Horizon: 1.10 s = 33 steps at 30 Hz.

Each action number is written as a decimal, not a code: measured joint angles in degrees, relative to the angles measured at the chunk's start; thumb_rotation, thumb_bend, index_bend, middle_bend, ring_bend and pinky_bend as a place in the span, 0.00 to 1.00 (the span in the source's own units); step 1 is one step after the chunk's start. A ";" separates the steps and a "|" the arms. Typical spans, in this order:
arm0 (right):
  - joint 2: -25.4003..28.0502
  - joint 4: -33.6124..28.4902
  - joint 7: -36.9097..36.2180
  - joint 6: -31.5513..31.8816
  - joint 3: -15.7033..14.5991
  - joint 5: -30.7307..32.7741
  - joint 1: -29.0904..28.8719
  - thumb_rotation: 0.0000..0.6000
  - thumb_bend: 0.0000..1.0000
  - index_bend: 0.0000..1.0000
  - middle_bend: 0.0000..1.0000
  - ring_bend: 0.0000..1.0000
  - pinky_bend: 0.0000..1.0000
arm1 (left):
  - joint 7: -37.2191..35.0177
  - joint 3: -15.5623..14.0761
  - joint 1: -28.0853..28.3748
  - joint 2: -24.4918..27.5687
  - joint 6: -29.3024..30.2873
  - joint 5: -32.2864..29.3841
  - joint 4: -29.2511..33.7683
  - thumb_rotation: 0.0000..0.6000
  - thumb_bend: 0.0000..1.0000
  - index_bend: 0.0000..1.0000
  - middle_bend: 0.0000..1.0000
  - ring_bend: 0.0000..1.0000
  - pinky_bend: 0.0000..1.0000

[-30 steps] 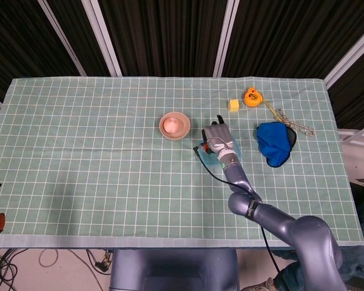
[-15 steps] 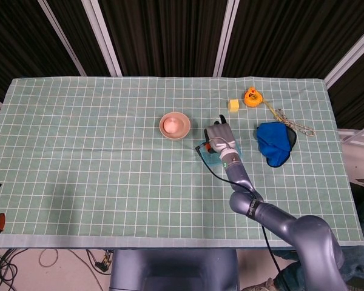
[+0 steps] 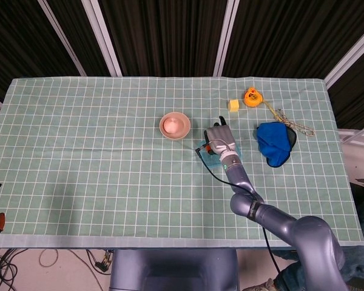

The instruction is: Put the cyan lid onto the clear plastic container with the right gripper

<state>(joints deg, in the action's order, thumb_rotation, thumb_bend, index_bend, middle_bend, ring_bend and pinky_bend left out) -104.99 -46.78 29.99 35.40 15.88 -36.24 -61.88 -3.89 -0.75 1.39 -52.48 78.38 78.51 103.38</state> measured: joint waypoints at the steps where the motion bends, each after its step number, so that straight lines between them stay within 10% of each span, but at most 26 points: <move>1: 0.00 0.00 -0.09 0.03 0.08 0.02 -0.02 1.00 0.65 0.78 0.62 0.27 0.00 | 0.00 0.00 0.00 0.00 0.00 0.00 0.00 1.00 0.52 0.12 0.00 0.00 0.00; 6: 0.46 -0.76 -1.49 1.18 1.29 -0.39 -0.09 1.00 0.66 0.76 0.62 0.27 0.00 | 0.05 0.01 -0.01 -0.04 0.06 0.06 -0.09 1.00 0.52 0.12 0.00 0.00 0.00; 13: 3.75 -6.02 -5.48 4.50 3.38 -3.22 0.93 1.00 0.40 0.13 0.19 0.03 0.00 | 0.13 -0.01 -0.04 -0.12 0.27 0.34 -0.23 1.00 0.52 0.11 0.00 0.00 0.00; 16: 6.26 -10.09 -6.80 6.32 4.13 -4.11 2.06 1.00 0.37 0.02 0.08 0.00 0.00 | 0.26 -0.04 -0.07 -0.17 0.39 0.52 -0.31 1.00 0.52 0.11 0.00 0.00 0.00; 33: 29.26 -49.49 -10.55 33.75 1.28 -18.80 21.28 1.00 0.31 0.00 0.00 0.00 0.00 | 0.80 -0.16 -0.43 -1.31 2.94 3.86 -2.21 1.00 0.52 0.11 0.00 0.00 0.00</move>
<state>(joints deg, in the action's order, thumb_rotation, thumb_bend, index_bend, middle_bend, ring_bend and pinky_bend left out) -75.73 -96.27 19.44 69.15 17.16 -55.03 -40.60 -3.09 -0.91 0.96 -53.80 81.32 82.37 101.18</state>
